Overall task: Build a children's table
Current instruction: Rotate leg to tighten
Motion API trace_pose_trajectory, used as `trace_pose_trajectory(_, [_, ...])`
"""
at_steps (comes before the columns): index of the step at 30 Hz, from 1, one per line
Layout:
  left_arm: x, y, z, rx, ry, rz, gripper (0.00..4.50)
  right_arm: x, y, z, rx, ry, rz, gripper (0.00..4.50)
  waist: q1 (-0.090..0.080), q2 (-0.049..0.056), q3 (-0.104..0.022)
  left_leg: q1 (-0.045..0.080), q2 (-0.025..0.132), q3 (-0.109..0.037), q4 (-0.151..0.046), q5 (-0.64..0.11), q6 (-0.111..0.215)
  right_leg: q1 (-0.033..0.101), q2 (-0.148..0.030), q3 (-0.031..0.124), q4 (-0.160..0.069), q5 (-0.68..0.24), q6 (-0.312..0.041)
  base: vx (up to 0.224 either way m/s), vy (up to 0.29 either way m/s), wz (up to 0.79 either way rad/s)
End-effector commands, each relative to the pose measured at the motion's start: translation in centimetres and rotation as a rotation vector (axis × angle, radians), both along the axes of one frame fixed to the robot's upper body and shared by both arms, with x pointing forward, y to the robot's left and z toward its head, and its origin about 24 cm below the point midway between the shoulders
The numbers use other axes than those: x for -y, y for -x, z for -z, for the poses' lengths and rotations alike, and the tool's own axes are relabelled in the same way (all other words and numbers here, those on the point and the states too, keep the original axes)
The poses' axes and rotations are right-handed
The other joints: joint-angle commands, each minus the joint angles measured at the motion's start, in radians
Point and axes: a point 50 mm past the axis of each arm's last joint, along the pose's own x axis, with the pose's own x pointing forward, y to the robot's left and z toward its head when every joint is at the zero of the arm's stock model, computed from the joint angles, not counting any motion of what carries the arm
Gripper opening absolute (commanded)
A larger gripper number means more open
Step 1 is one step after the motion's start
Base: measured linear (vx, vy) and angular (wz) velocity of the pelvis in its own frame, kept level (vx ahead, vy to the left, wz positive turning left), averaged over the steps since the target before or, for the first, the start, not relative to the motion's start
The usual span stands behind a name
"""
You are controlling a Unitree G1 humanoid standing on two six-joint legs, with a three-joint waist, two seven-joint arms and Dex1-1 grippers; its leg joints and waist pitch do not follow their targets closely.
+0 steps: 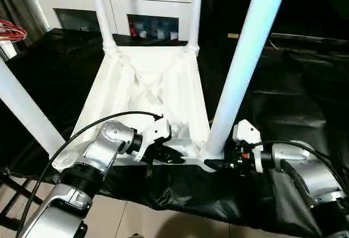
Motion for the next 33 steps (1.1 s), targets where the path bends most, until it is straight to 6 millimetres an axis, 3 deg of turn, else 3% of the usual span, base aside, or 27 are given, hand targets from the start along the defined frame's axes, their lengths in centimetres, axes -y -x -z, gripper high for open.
trace_pose_trajectory(1, [1.4, 0.2, -0.4, 0.011, 0.076, 0.014, 0.00, -1.4, 0.7, 0.5, -0.029, -0.040, -0.044, 2.76, -0.001, -0.021, -0.058, 0.007, 0.036, -0.002, -0.060, -0.222, 0.064, 0.048, -0.052, 0.039, -0.071, -0.258, -0.203, 0.000, 0.000, 0.00])
trace_pose_trajectory(4, [2.0, -0.2, -0.5, 0.031, 0.090, -0.033, 0.00, -1.9, 0.6, 0.6, -0.027, -0.069, -0.015, 2.75, -0.001, -0.024, -0.058, 0.008, 0.036, -0.003, -0.061, -0.227, 0.060, 0.048, -0.053, 0.039, -0.072, -0.271, -0.199, 0.000, 0.000, 0.00])
trace_pose_trajectory(5, [3.2, -1.1, -0.4, 0.072, 0.082, -0.153, 0.00, -2.9, -0.6, 1.1, 0.012, -0.091, 0.155, 2.75, -0.002, -0.024, -0.057, 0.005, 0.035, -0.005, -0.062, -0.229, 0.056, 0.050, -0.053, 0.038, -0.072, -0.279, -0.195, 0.000, 0.000, 0.00])
trace_pose_trajectory(6, [3.2, -1.1, -0.4, 0.072, 0.082, -0.153, 0.00, -2.9, -0.6, 1.1, 0.012, -0.091, 0.155, 2.74, -0.006, -0.022, -0.054, 0.005, 0.035, -0.003, -0.063, -0.235, 0.051, 0.044, -0.052, 0.040, -0.075, -0.292, -0.192, 0.000, 0.000, 0.00])
trace_pose_trajectory(7, [3.6, -1.4, -0.4, 0.082, 0.074, -0.191, 0.00, -3.3, -1.2, 1.3, 0.023, -0.093, 0.223, 2.74, -0.013, -0.025, -0.053, 0.009, 0.028, -0.007, -0.065, -0.271, 0.022, 0.045, -0.055, 0.035, -0.085, -0.386, -0.168, 0.000, 0.000, 0.00])
trace_pose_trajectory(8, [4.7, -1.9, -0.4, 0.101, 0.068, -0.251, 0.00, -3.9, -2.2, 1.7, 0.033, -0.090, 0.348, 2.74, -0.014, -0.022, -0.054, 0.009, 0.028, -0.009, -0.066, -0.272, 0.014, 0.046, -0.056, 0.035, -0.084, -0.398, -0.159, 0.000, 0.000, 0.00])
trace_pose_trajectory(12, [6.9, -2.6, -1.0, 0.117, 0.099, -0.340, 0.00, -5.8, -3.6, 2.0, 0.048, -0.099, 0.520, 2.74, -0.037, -0.020, -0.053, 0.006, 0.024, -0.013, -0.069, -0.307, -0.001, 0.045, -0.054, 0.032, -0.093, -0.443, -0.129, 0.000, 0.000, 0.00])
trace_pose_trajectory(16, [8.1, -2.6, -1.3, 0.131, 0.115, -0.344, 0.00, -7.9, -4.8, 1.3, 0.085, -0.108, 0.615, 2.74, -0.047, -0.021, -0.059, 0.005, 0.024, -0.010, -0.066, -0.266, 0.016, 0.045, -0.051, 0.035, -0.087, -0.349, -0.150, 0.000, 0.000, 0.00])
trace_pose_trajectory(19, [7.9, -2.4, -1.3, 0.145, 0.109, -0.321, 0.00, -8.8, -4.7, 0.8, 0.103, -0.152, 0.573, 2.74, -0.050, -0.022, -0.062, 0.002, 0.023, -0.006, -0.060, -0.218, 0.039, 0.050, -0.049, 0.036, -0.077, -0.247, -0.182, 0.000, 0.000, 0.00])
trace_pose_trajectory(20, [7.7, -2.4, -1.2, 0.150, 0.105, -0.308, 0.00, -9.2, -4.6, 0.6, 0.111, -0.178, 0.543, 3.08, -0.047, -0.019, -0.062, 0.003, 0.023, -0.005, -0.060, -0.215, 0.046, 0.050, -0.050, 0.036, -0.078, -0.241, -0.186, 0.000, 0.000, 0.00])
trace_pose_trajectory(24, [6.5, -2.0, -1.1, 0.151, 0.098, -0.257, 0.00, -7.8, -3.8, 0.6, 0.098, -0.172, 0.447, 3.53, -0.045, -0.018, -0.061, 0.000, 0.025, -0.005, -0.059, -0.202, 0.068, 0.055, -0.049, 0.035, -0.075, -0.214, -0.197, 0.000, 0.000, 0.00])
trace_pose_trajectory(26, [6.0, -1.8, -1.1, 0.139, 0.102, -0.229, 0.00, -7.1, -3.5, 0.6, 0.109, -0.140, 0.398, 3.53, -0.044, -0.015, -0.061, 0.001, 0.028, -0.006, -0.061, -0.204, 0.069, 0.057, -0.049, 0.035, -0.074, -0.205, -0.203, 0.000, 0.000, 0.00])
trace_pose_trajectory(27, [5.7, -1.7, -1.0, 0.130, 0.101, -0.220, 0.00, -6.9, -3.4, 0.6, 0.118, -0.125, 0.376, 3.72, -0.044, -0.008, -0.060, 0.002, 0.028, -0.006, -0.061, -0.212, 0.066, 0.054, -0.049, 0.035, -0.072, -0.204, -0.211, 0.000, 0.000, 0.00])
trace_pose_trajectory(28, [5.0, -1.4, -1.1, 0.118, 0.108, -0.171, 0.00, -5.7, -2.9, 0.4, 0.138, -0.093, 0.306, 3.72, -0.043, -0.007, -0.059, 0.005, 0.028, -0.005, -0.061, -0.230, 0.062, 0.054, -0.047, 0.035, -0.077, -0.213, -0.211, 0.000, 0.000, 0.00])
trace_pose_trajectory(33, [3.9, -0.9, -1.2, 0.097, 0.121, -0.081, 0.00, -3.6, -1.9, -0.1, 0.127, -0.073, 0.181, 3.72, -0.030, -0.006, -0.058, 0.011, 0.032, -0.004, -0.061, -0.256, 0.065, 0.051, -0.047, 0.038, -0.077, -0.223, -0.220, 0.000, 0.000, 0.00])
